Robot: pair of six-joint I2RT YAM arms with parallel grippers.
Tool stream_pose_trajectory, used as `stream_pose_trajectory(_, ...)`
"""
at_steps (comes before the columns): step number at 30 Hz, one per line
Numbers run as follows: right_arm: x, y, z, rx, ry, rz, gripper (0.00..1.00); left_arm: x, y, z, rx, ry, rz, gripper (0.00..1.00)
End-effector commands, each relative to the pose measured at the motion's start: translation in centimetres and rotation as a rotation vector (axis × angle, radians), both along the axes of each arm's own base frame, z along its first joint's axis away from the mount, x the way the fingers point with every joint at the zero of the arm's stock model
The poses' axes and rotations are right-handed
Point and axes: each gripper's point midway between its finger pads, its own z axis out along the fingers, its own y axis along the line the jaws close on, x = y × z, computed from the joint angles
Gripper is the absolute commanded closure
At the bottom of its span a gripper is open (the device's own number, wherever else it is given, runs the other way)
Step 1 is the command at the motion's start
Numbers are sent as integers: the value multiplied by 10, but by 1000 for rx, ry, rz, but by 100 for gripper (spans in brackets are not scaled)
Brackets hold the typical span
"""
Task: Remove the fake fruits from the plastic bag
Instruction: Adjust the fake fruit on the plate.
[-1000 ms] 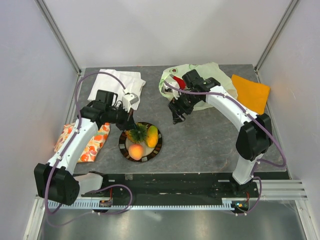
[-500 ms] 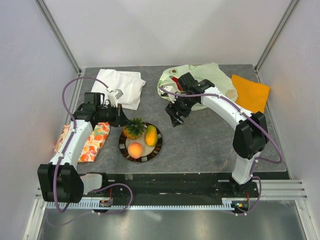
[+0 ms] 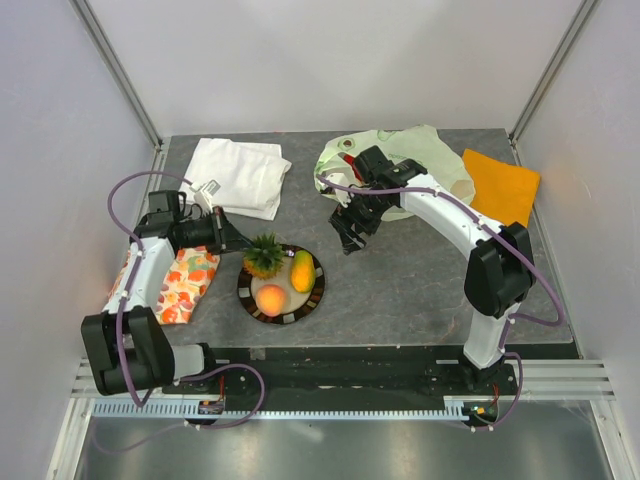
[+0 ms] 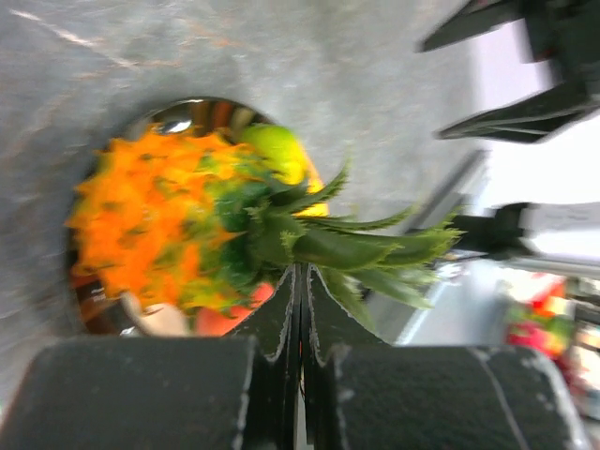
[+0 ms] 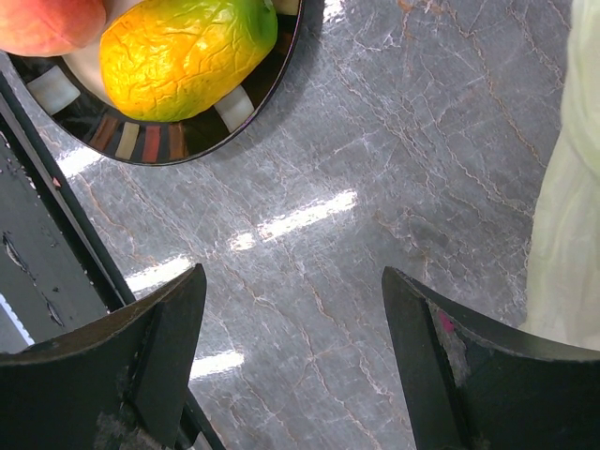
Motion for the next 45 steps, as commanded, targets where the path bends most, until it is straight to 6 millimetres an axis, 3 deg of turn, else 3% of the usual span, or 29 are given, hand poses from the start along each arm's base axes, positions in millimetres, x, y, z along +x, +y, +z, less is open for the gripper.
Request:
stream_pose_trajectory(1,2,5,7,23,-7,18,16,-11,-20,29,-244,22,-105,98)
stream_pose_trajectory(6,2,7,6,30,3,19,16,-20,-27,41,-339,39,-161,98)
stream_pose_trajectory(13,2,9,4,35,9,19,16,-19,-27,41,-358,65,-157,98)
stream_pose_trajectory(22,2,10,1,34,15,17,16,-2,-16,12,-227,93,-63,98)
stream_pose_trajectory(27,0,9,0,34,19,17,16,2,-8,-3,-177,113,-40,87)
stream_pose_trajectory(28,0,9,0,33,20,16,16,2,-7,-5,-167,116,-32,75)
stream_pose_trajectory(34,4,11,7,47,4,16,16,5,0,2,-148,89,-14,48)
stream_pose_trajectory(37,9,14,27,74,-34,34,16,17,9,21,-121,25,3,43)
stream_pose_trajectory(41,21,6,69,130,-118,33,14,34,24,49,-37,-91,27,37)
stream_pose_trajectory(45,32,-25,95,166,-180,-24,14,43,30,73,19,-161,35,26)
